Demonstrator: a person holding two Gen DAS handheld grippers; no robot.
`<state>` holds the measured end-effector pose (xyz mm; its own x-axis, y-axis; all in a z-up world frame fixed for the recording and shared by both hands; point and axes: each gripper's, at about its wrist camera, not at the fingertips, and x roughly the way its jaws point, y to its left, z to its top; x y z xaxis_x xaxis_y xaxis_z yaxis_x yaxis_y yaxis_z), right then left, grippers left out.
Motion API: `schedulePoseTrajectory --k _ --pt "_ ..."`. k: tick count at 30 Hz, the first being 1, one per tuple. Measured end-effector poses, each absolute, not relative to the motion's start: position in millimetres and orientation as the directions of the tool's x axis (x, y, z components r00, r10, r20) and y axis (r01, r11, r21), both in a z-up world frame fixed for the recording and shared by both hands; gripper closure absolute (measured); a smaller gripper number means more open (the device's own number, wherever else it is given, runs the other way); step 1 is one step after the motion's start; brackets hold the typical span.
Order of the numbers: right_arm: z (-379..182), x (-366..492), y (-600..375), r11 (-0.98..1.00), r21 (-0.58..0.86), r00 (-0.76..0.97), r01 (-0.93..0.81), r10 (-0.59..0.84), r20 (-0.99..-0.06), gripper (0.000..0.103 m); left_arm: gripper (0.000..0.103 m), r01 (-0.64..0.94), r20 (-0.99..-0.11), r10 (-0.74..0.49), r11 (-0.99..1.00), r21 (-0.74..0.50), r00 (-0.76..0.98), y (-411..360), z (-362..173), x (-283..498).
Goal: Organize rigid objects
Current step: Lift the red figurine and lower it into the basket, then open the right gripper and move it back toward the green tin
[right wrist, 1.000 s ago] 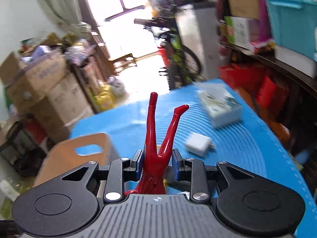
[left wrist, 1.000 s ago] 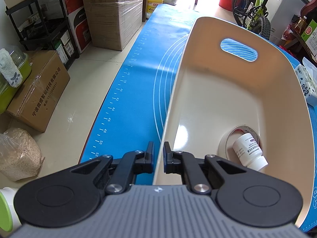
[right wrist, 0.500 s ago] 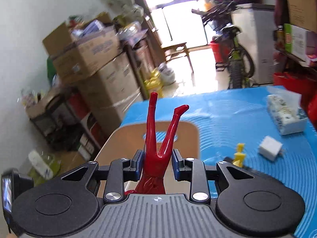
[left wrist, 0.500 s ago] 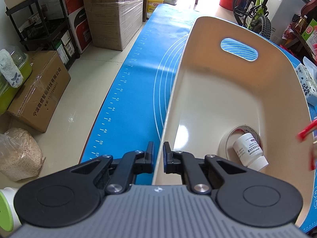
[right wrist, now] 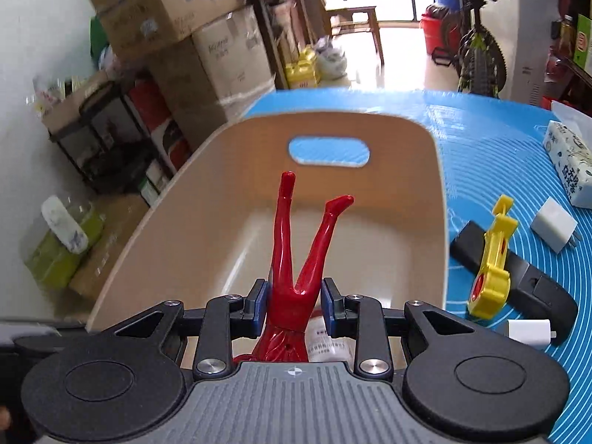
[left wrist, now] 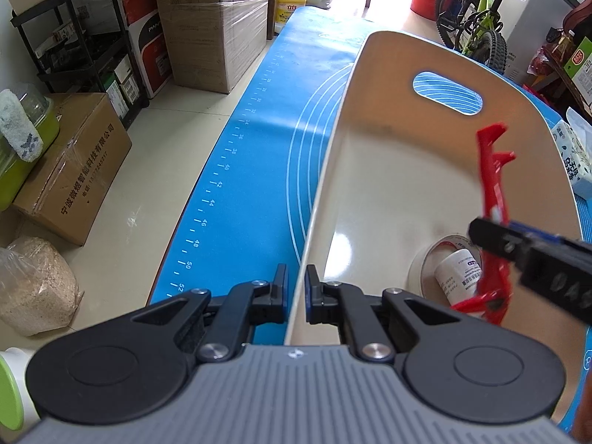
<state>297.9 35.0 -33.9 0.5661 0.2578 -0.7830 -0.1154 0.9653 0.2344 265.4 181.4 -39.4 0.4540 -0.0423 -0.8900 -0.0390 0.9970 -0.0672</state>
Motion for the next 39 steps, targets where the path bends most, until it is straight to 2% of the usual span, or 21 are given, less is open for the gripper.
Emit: schedulePoseTrajectory --k 5,9,11,13,18,21,29,35,37,39 --pt "-45 301 52 0.978 0.145 0.510 -0.151 0.203 -0.836 0.064 0.092 -0.039 -0.890 -0.044 0.997 -0.069 0.454 182 -39 265" --pt "-48 305 54 0.978 0.150 0.471 -0.144 0.201 -0.859 0.064 0.092 -0.038 -0.890 -0.042 0.997 -0.066 0.454 182 -39 265" --pt "-46 305 52 0.979 0.156 0.464 -0.132 0.200 -0.863 0.056 0.092 -0.039 -0.890 -0.042 0.997 -0.067 0.454 181 -39 265" --pt "-42 306 44 0.972 0.202 0.474 -0.115 0.233 -0.849 0.055 0.092 -0.039 -0.890 -0.042 0.997 -0.067 0.454 181 -39 265" --pt "-19 298 30 0.959 0.268 0.532 -0.089 0.273 -0.802 0.045 0.092 -0.037 -0.890 -0.038 0.997 -0.061 0.454 180 -39 265" --pt "1 291 18 0.962 0.265 0.595 -0.065 0.251 -0.763 0.036 0.092 -0.038 -0.890 -0.038 0.997 -0.063 0.454 179 -39 265" --pt "38 278 -33 0.967 0.253 0.714 -0.012 0.186 -0.676 0.025 0.092 -0.038 -0.891 -0.038 0.997 -0.062 0.453 178 -39 266" --pt "33 266 -74 0.974 0.219 0.719 0.060 0.110 -0.686 0.017 0.092 -0.037 -0.890 -0.036 0.998 -0.059 0.454 178 -39 266" --pt "24 262 -86 0.976 0.202 0.712 0.083 0.084 -0.697 0.007 0.092 -0.035 -0.890 -0.034 0.998 -0.056 0.454 178 -39 266" --pt "15 257 -97 0.977 0.182 0.709 0.110 0.051 -0.703 0.004 0.092 -0.035 -0.890 -0.034 0.998 -0.056 0.454 178 -39 266"
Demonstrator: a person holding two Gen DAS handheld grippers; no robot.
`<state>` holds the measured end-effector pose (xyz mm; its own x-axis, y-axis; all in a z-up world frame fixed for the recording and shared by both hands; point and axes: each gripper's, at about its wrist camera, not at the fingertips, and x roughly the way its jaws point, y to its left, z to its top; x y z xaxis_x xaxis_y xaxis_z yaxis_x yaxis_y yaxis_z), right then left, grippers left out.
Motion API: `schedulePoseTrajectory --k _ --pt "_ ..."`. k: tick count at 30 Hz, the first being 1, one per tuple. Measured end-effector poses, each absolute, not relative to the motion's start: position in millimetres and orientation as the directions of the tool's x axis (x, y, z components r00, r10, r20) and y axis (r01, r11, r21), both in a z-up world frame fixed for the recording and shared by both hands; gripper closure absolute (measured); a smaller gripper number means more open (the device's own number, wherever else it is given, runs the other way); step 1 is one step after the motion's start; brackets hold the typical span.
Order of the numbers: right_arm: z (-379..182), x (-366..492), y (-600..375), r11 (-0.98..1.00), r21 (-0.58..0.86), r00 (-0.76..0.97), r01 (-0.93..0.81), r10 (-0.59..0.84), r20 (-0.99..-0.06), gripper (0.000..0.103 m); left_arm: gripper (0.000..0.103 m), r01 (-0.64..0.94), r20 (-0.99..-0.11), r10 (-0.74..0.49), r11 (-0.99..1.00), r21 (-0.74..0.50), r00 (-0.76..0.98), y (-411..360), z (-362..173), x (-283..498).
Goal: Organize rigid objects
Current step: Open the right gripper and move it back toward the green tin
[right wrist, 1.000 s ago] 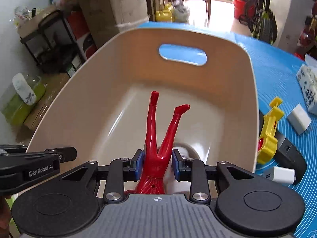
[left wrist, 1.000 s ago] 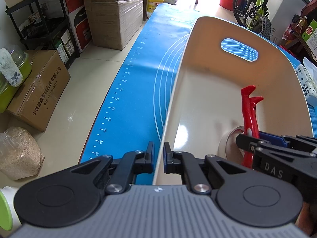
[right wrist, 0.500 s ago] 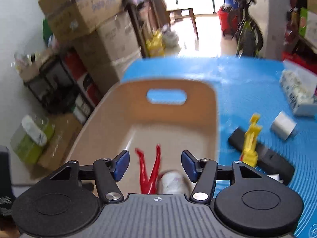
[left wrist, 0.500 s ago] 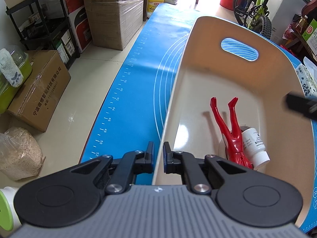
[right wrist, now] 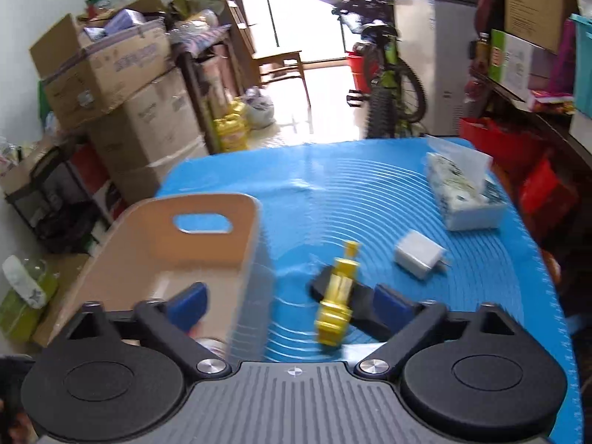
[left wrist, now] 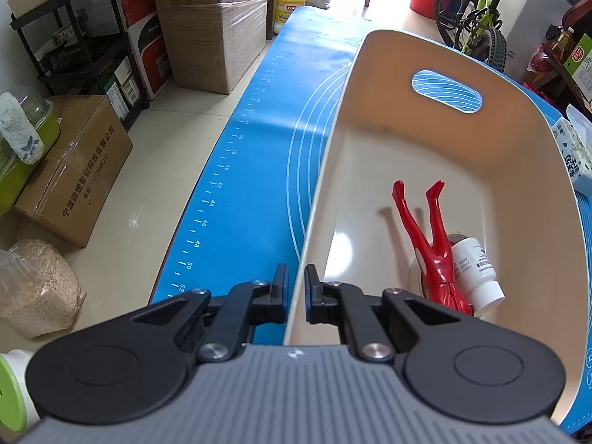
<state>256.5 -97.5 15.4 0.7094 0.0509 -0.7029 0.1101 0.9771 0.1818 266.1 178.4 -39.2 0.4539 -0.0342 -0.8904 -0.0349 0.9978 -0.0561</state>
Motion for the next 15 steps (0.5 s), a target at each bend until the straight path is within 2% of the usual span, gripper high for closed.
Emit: schedulePoseTrajectory --k 5,15 --pt "-9 249 -115 0.985 0.109 0.669 0.133 -0.008 -0.743 0.004 0.092 -0.035 -0.890 -0.035 0.998 -0.057 0.454 178 -39 266" --pt "-73 239 -119 0.991 0.100 0.543 0.089 0.036 -0.839 0.003 0.092 -0.038 -0.891 -0.035 0.998 -0.059 0.453 178 -39 266"
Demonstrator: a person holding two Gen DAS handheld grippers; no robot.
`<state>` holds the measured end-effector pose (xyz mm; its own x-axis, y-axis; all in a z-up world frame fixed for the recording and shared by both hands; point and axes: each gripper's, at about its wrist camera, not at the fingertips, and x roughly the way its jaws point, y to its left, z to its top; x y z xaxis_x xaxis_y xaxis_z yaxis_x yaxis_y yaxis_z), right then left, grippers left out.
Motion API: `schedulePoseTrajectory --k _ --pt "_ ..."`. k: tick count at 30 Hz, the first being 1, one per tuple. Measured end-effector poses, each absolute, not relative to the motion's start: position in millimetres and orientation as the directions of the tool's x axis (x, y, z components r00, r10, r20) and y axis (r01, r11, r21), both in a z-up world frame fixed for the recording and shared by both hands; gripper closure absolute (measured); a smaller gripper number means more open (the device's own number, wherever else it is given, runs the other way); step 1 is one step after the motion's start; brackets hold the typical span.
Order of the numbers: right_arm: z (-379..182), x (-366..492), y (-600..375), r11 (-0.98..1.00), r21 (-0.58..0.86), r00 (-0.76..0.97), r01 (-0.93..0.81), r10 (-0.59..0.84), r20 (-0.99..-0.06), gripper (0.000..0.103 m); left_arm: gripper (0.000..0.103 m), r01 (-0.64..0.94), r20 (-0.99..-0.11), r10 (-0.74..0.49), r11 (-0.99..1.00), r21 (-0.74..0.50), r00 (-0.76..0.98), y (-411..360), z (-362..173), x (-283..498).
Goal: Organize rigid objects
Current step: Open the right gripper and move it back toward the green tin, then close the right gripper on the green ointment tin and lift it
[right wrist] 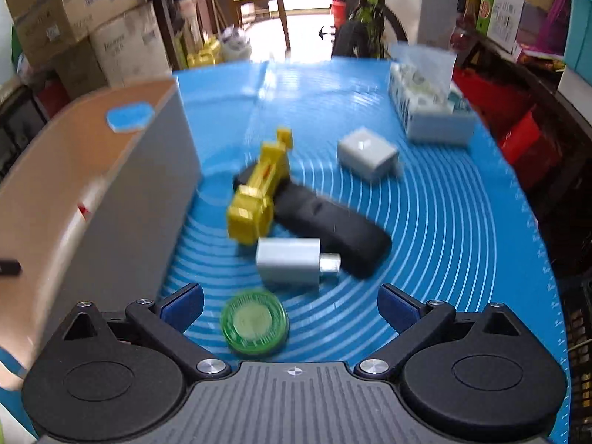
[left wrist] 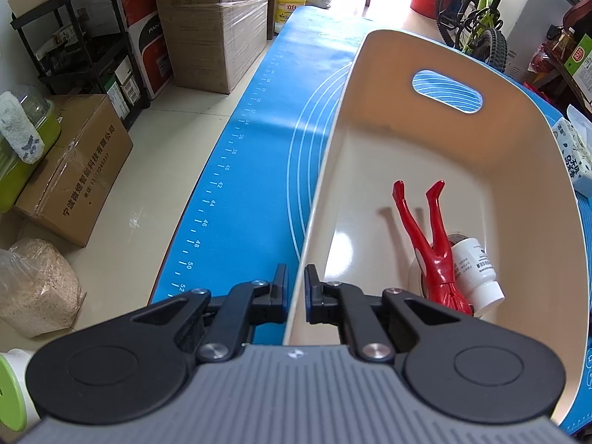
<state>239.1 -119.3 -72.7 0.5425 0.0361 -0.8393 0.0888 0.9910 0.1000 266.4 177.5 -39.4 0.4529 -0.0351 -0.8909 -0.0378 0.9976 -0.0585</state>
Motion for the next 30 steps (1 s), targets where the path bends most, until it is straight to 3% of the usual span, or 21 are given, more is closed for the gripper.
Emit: schedulePoseTrajectory --k 10,14,18,22,27,30 --pt "-99 243 -83 0.999 0.025 0.498 -0.038 0.040 -0.866 0.005 0.092 -0.037 -0.891 -0.034 0.998 -0.057 0.453 178 -39 266" --pt "-104 249 -74 0.998 -0.013 0.505 -0.058 0.018 -0.863 0.014 0.092 -0.037 -0.891 -0.034 0.998 -0.057 0.453 178 -39 266" --pt "-108 253 -75 0.999 0.013 0.529 -0.047 0.036 -0.848 0.015 0.092 -0.038 -0.891 -0.034 0.998 -0.057 0.454 178 -39 266" --pt "-108 251 -78 0.999 0.025 0.560 -0.026 0.036 -0.828 0.026 0.092 -0.038 -0.891 -0.034 0.998 -0.058 0.454 179 -39 266" --pt "-104 247 -85 0.999 0.037 0.585 -0.001 0.031 -0.811 0.048 0.092 -0.039 -0.891 -0.034 0.998 -0.057 0.453 178 -39 266" --pt "-104 245 -87 0.999 0.035 0.590 0.006 0.024 -0.807 0.048 0.092 -0.038 -0.891 -0.034 0.998 -0.057 0.453 179 -39 266"
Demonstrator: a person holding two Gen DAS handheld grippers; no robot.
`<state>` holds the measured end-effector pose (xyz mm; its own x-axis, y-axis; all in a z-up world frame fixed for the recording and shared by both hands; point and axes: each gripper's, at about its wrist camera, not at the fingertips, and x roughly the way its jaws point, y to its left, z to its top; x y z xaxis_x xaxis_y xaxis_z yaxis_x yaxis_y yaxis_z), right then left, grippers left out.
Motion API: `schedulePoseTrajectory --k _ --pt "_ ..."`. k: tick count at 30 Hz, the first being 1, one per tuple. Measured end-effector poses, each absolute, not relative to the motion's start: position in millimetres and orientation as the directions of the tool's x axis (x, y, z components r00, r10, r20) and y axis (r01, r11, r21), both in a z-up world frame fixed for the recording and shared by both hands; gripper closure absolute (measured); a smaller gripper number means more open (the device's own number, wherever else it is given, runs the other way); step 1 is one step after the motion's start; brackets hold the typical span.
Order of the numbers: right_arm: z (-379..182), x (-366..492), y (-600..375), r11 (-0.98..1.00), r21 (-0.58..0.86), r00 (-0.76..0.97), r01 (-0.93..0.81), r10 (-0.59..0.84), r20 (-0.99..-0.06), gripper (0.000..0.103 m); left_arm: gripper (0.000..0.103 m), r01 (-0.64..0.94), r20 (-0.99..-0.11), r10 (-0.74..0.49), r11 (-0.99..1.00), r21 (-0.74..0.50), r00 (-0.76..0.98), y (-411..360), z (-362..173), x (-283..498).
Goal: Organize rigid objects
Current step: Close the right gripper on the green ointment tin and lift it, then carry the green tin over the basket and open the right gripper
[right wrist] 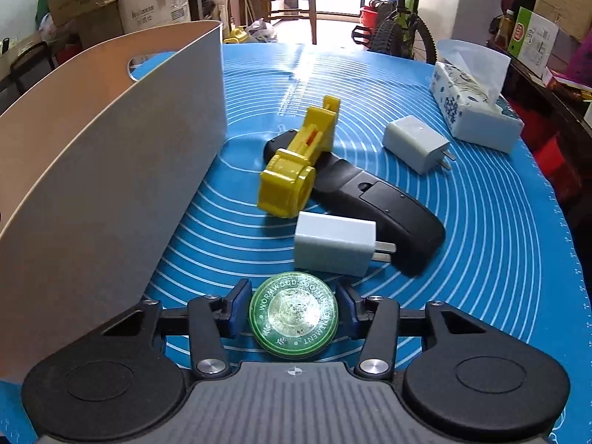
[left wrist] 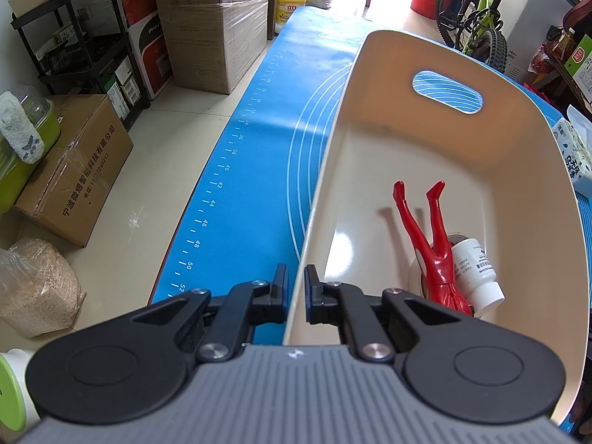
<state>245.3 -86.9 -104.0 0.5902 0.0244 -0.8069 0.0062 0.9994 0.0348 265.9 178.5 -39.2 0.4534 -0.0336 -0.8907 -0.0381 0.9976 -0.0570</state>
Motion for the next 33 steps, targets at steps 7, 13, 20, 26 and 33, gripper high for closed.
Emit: schedulePoseTrajectory --k 7,13,20,26,33 --pt "-93 237 -88 1.000 0.029 0.627 0.012 0.015 -0.779 0.048 0.092 -0.039 -0.891 -0.035 0.998 -0.059 0.454 178 -39 266" --pt "-66 238 -90 0.999 0.038 0.674 0.028 0.009 -0.739 0.048 0.092 -0.038 -0.891 -0.032 0.998 -0.056 0.454 179 -39 266" --pt "-20 245 -82 0.999 0.039 0.763 0.009 0.019 -0.646 0.048 0.092 -0.038 -0.890 -0.034 0.998 -0.058 0.454 178 -39 266" --pt "19 254 -68 0.998 0.048 0.815 -0.034 0.055 -0.576 0.048 0.092 -0.039 -0.890 -0.034 0.998 -0.058 0.454 178 -39 266" --pt "32 275 -32 0.990 0.054 0.816 -0.127 0.136 -0.562 0.048 0.092 -0.039 -0.890 -0.031 0.998 -0.055 0.454 177 -39 266"
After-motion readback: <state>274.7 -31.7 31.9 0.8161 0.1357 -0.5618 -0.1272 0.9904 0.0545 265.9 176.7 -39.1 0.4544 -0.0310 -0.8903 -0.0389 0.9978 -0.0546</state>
